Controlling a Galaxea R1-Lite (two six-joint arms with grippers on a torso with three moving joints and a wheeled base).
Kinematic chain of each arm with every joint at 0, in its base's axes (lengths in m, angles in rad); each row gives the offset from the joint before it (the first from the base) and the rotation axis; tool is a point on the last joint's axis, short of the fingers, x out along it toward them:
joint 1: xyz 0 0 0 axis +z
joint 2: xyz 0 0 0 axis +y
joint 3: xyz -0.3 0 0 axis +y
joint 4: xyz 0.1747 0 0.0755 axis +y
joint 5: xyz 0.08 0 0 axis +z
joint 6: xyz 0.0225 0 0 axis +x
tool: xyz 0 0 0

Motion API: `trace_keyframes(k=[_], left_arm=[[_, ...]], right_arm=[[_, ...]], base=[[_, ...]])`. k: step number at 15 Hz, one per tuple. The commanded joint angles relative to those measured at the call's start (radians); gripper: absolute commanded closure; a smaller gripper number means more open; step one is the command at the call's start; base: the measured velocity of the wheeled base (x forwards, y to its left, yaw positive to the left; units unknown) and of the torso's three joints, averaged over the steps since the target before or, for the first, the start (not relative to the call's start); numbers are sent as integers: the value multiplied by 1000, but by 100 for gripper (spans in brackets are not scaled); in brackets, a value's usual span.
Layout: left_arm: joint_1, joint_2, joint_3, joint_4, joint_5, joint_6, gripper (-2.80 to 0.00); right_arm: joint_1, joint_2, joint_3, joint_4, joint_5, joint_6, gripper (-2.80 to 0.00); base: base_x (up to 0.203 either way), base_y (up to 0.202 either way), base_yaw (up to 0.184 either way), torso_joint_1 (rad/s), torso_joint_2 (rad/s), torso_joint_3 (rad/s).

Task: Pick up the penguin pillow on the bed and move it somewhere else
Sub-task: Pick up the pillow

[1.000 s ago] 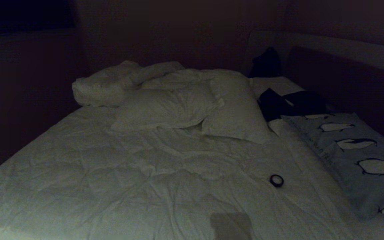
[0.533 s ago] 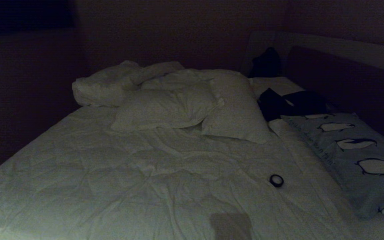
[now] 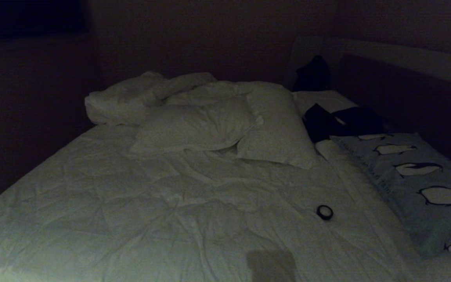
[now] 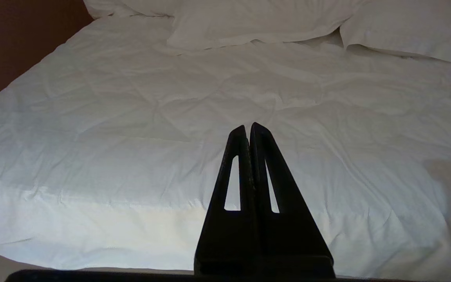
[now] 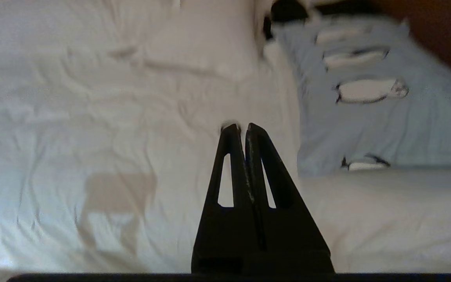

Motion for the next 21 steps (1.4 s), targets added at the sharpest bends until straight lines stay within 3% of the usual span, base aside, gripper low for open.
trace_keyframes(k=[1,9,15,21], left_arm=[[0,0,2,0,0,-1,0],[0,0,2,1,0,0,0],[0,0,2,1,0,0,0],[0,0,2,0,0,0,0]], right_arm=[[0,215,-30,-79,-4,3,0],[-12,817,-226,-349,-62,11,0],[-144,1194,-435,-447,-71,19,0],[-250,1380,-647,-446,-61,30,0]], base=[[0,0,0,0,0,0],[0,0,0,0,0,0],[0,0,0,0,0,0],[0,0,0,0,0,0]])
